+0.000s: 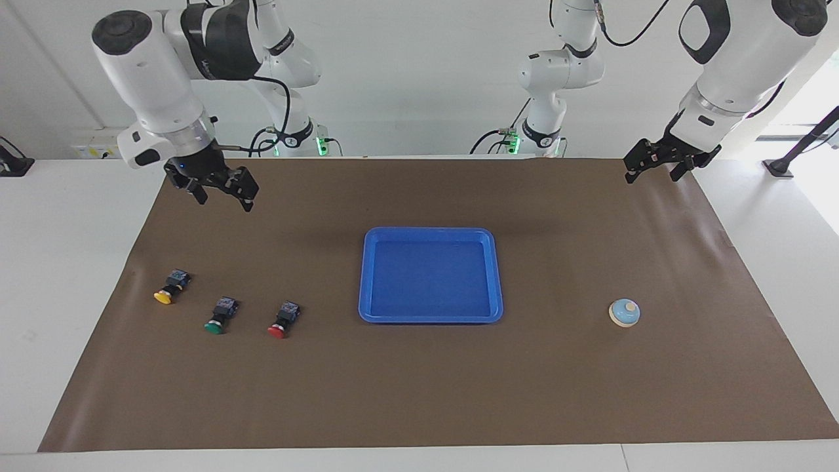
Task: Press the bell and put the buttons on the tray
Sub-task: 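Reach the right gripper to the red-capped button and grasp it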
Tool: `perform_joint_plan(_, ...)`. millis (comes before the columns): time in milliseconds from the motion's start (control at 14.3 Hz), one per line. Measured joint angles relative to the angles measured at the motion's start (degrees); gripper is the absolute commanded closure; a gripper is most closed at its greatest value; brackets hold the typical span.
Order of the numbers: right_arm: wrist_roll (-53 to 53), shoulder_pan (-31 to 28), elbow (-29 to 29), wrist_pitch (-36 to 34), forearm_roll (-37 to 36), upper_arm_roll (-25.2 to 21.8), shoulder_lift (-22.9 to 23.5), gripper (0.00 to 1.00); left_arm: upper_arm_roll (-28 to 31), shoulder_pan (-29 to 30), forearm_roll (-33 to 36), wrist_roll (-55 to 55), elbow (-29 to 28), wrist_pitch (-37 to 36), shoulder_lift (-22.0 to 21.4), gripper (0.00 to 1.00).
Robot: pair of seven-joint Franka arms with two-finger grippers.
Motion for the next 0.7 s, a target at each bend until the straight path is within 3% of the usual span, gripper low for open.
perform_joint_plan(279, 7.0, 3.6, -1.3, 11.1, -0.2, 0.1, 7.2, 0.00, 0.0, 0.0, 0.0, 0.0, 0.0, -0.1, 0.0, 0.00)
perform_joint_plan(698, 7.1, 3.5, -1.3, 23.0, -1.0, -0.2, 16.1, 0.00, 0.0, 0.0, 0.0, 0.0, 0.0, -0.1, 0.0, 0.00)
